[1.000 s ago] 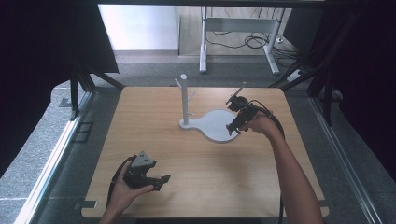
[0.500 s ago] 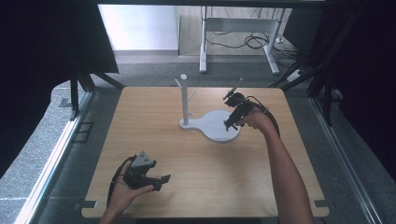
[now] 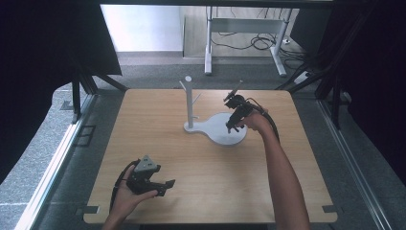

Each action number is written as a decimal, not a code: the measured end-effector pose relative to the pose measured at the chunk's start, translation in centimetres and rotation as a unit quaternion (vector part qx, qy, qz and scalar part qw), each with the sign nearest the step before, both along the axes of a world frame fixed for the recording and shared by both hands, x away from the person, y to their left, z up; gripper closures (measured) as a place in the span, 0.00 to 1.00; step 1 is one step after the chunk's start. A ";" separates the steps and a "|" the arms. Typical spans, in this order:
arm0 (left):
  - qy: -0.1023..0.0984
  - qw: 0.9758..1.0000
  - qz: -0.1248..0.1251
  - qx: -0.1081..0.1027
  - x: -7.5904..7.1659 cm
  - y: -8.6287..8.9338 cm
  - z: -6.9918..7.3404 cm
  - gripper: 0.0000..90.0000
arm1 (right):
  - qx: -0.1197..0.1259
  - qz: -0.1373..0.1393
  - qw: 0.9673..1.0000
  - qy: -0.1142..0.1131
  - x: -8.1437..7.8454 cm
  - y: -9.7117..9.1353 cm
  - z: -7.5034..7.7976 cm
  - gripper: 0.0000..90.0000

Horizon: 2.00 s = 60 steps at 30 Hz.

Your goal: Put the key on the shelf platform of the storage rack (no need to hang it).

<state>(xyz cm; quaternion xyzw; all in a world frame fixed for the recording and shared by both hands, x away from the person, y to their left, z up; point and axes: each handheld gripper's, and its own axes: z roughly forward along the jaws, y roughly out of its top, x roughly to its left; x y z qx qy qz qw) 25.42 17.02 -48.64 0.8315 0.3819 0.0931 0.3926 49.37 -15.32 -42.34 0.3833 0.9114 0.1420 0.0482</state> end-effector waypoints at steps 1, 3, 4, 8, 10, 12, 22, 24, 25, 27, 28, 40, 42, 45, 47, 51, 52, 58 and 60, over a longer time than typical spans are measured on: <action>0.000 1.000 0.000 0.000 0.0 0.0 0.0 0.23 | -0.002 -0.002 1.000 0.000 0.1 0.1 0.0 0.69; 0.001 1.000 0.002 -0.001 0.0 -0.1 0.0 0.23 | 0.001 -0.004 1.000 -0.001 0.3 0.3 -0.2 0.69; 0.002 1.000 0.000 -0.001 0.0 -0.1 -0.1 0.23 | 0.004 -0.005 1.000 -0.001 0.5 0.4 -0.3 0.69; 0.003 1.000 -0.001 0.001 0.1 -0.1 -0.2 0.23 | 0.006 -0.007 1.000 -0.002 0.7 0.5 -0.5 0.69; 0.003 1.000 -0.002 0.002 0.1 -0.1 -0.2 0.23 | 0.005 -0.009 1.000 -0.003 0.7 0.7 -0.6 0.69; 0.002 1.000 -0.001 0.002 0.0 -0.2 -0.2 0.23 | 0.007 -0.009 1.000 -0.004 0.8 0.8 -0.8 0.69; 0.003 1.000 -0.002 0.003 0.1 -0.1 -0.2 0.23 | 0.013 -0.012 1.000 -0.007 1.0 1.5 -1.8 0.69; 0.003 1.000 -0.002 0.003 0.1 -0.2 -0.2 0.23 | 0.011 -0.013 1.000 -0.005 1.0 1.6 -2.2 0.69; 0.003 1.000 -0.002 0.003 0.1 -0.1 -0.2 0.23 | 0.011 -0.013 1.000 -0.005 1.0 1.6 -2.3 0.69; 0.002 1.000 -0.002 0.004 0.1 -0.1 -0.2 0.23 | 0.014 -0.015 1.000 -0.005 0.9 1.6 -2.6 0.69; 0.003 1.000 0.000 0.002 0.1 -0.1 -0.2 0.23 | 0.013 -0.016 1.000 -0.005 0.9 1.6 -2.9 0.69; 0.001 1.000 -0.001 0.004 0.1 -0.1 -0.2 0.23 | 0.006 -0.027 1.000 0.001 1.1 1.3 -5.0 0.69; 0.001 1.000 -0.001 0.004 0.1 -0.1 -0.2 0.23 | 0.007 -0.030 1.000 0.001 1.1 1.3 -5.2 0.69; 0.001 1.000 -0.003 0.004 0.0 -0.2 -0.1 0.23 | 0.010 -0.033 0.999 -0.002 1.1 1.3 -5.4 0.69; 0.002 1.000 -0.002 0.004 0.0 -0.2 -0.2 0.23 | 0.010 -0.032 0.999 -0.002 1.1 1.3 -5.4 0.69; 0.001 1.000 -0.002 0.004 0.0 -0.2 -0.2 0.23 | 0.006 -0.035 0.999 -0.003 1.2 1.2 -5.6 0.69; 0.001 1.000 -0.002 0.004 0.0 -0.2 -0.2 0.23 | 0.003 -0.036 0.999 -0.004 1.2 1.2 -5.7 0.69; 0.001 1.000 -0.003 0.004 0.0 -0.2 -0.1 0.23 | -0.003 -0.037 0.999 0.000 1.3 1.1 -6.3 0.68; 0.001 1.000 -0.003 0.004 0.0 -0.2 -0.1 0.23 | -0.007 -0.035 0.999 -0.002 1.3 1.2 -6.5 0.68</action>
